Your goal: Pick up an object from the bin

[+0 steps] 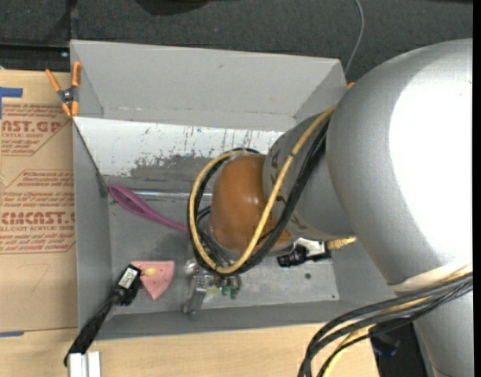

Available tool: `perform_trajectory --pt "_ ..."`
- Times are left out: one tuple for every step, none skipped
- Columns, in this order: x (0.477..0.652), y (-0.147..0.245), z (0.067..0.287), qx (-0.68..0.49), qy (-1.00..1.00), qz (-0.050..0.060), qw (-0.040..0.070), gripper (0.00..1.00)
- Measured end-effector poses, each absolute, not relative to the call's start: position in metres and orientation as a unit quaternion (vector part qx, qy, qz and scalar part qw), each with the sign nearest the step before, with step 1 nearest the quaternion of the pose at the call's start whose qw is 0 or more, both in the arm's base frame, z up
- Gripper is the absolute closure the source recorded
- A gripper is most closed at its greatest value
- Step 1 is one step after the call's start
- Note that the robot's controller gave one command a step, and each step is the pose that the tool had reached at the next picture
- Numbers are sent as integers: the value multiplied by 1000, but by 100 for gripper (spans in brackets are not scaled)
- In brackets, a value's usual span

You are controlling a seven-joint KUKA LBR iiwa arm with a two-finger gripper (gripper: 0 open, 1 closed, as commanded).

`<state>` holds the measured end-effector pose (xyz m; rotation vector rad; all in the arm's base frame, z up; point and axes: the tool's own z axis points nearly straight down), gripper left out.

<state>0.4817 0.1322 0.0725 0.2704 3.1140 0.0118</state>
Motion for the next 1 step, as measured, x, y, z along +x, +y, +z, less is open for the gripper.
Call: perform_trajectory --pt "521 116 102 92 996 4 7 0"
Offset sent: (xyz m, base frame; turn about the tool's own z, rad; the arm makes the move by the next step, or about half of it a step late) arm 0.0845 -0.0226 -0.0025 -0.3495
